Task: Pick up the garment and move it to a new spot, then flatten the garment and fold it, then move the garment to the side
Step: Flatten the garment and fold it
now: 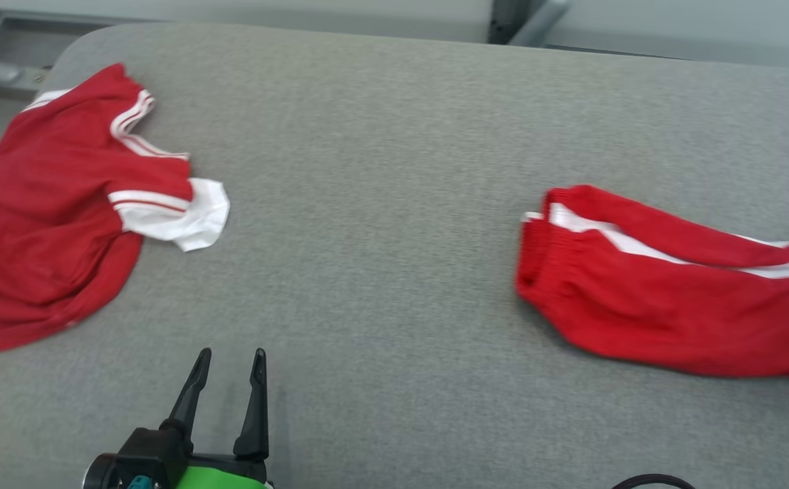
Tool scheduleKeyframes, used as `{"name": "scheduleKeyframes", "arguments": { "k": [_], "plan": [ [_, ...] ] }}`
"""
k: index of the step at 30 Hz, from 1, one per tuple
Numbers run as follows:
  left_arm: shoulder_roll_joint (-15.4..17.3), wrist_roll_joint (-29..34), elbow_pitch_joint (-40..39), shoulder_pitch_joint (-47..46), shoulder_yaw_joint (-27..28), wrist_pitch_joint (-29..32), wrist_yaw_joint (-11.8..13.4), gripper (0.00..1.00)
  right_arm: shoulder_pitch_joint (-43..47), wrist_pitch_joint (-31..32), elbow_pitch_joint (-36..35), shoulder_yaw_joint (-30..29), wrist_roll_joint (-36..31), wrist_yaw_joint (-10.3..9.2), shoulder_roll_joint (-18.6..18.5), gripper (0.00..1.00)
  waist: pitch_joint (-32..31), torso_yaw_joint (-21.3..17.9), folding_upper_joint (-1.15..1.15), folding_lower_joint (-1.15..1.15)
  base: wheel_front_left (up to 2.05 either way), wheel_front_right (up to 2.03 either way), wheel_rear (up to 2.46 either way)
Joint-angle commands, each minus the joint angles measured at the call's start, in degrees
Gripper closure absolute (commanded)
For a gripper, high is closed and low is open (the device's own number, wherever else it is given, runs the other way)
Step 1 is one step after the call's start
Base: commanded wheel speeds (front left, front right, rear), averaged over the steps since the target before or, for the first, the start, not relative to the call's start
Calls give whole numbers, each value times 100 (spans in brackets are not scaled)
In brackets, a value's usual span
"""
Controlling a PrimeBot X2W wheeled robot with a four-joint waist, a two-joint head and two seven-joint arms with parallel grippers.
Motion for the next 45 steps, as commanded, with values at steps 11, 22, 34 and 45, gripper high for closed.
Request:
{"name": "scheduleKeyframes", "arguments": {
  "k": [11,22,34,45],
  "plan": [
    [13,-63,59,98,-137,-2,-105,0,-157,-596,-759,-201,-491,0,-234,100,-13,-696,-1,0,0,0,0],
    [12,80,112,44,-109,-2,-92,0,288,-180,-2888,687,-1148,-1,1203,100,63,-828,-1,0,0,0,0],
    [12,35,246,-48,-154,-2,-142,0,43,-128,-2592,567,-2591,0,2149,73,106,-806,-1,0,0,0,0],
    [12,-86,277,236,-62,-2,-30,0,1070,-349,-4210,159,-3369,-1,2055,0,-192,-909,-1,0,0,0,0]
  ]
}}
